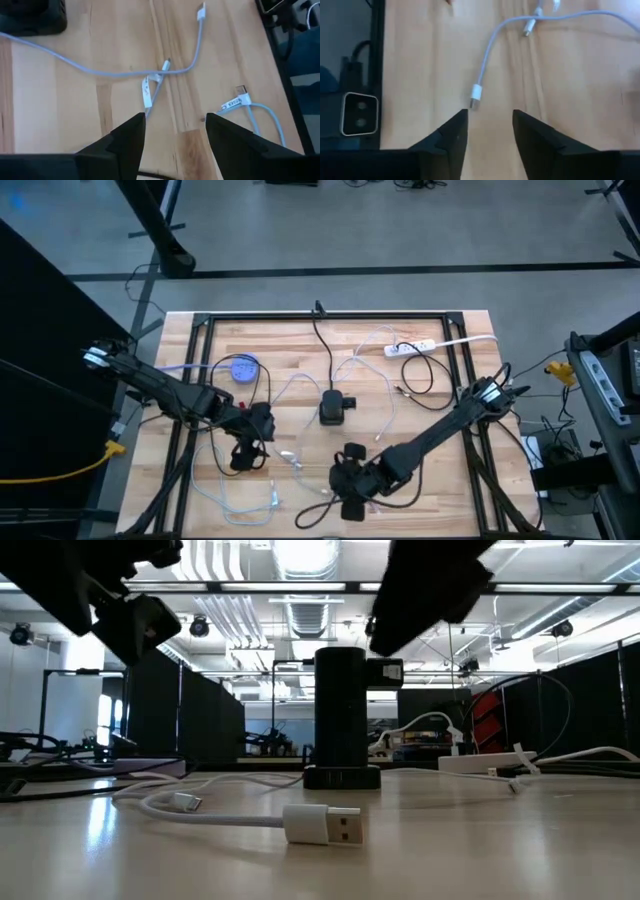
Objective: Insert USB
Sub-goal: Insert the purple charger cable into the black charger adapter
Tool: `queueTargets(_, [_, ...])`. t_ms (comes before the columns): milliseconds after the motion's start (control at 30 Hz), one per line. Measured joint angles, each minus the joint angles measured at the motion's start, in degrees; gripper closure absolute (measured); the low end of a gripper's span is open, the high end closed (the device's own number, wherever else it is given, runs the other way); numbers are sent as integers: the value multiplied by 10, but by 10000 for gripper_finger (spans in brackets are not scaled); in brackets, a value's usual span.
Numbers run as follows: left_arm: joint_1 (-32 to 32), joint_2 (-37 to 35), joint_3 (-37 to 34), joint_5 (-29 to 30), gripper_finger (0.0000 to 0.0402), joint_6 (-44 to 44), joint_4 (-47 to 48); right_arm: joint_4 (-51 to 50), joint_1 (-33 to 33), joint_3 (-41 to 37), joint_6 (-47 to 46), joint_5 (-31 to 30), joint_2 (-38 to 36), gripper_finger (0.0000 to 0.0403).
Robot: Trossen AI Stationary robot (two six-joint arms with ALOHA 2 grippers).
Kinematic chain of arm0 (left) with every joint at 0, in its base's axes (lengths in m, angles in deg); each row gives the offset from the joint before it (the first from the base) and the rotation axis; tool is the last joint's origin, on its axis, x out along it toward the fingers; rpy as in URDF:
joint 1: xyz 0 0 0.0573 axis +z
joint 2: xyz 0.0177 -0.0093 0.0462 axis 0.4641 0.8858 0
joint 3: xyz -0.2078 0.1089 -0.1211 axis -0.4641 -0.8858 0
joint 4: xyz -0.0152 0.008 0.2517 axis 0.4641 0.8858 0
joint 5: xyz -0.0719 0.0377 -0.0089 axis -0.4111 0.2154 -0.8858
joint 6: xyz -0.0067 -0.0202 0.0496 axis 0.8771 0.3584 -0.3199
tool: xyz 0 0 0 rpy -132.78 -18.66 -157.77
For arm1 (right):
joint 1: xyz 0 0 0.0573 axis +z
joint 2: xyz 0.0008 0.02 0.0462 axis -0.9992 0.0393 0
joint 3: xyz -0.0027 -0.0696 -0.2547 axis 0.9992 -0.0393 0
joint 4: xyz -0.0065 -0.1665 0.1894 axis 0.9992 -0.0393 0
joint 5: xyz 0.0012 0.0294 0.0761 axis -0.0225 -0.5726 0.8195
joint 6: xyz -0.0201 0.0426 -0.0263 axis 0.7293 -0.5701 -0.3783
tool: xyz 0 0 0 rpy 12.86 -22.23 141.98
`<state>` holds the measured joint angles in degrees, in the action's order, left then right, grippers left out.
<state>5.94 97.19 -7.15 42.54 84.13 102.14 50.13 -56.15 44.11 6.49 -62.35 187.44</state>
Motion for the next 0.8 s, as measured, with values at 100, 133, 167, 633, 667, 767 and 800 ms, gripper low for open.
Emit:
queueTargets(100, [-1,0,-10,1,212,14,-4,91,2,-36,-8,-15,12,237])
queueTargets(133, [-1,0,-12,3,213,18,-2,103,3,-36,-9,-16,22,232])
queueTargets(167, [-1,0,-15,4,214,22,-1,115,4,-35,-9,-14,33,227])
queueTargets(633, [-7,0,-20,3,202,39,-3,90,14,47,-66,-23,155,289])
queueTargets(667, [-7,0,-20,3,201,39,-3,80,14,49,-79,-23,155,313])
queueTargets(767, [-7,0,-20,3,196,39,-3,65,13,49,-90,-18,150,385])
queueTargets(800, [-7,0,-20,3,195,39,-3,62,14,48,-90,-16,147,388])
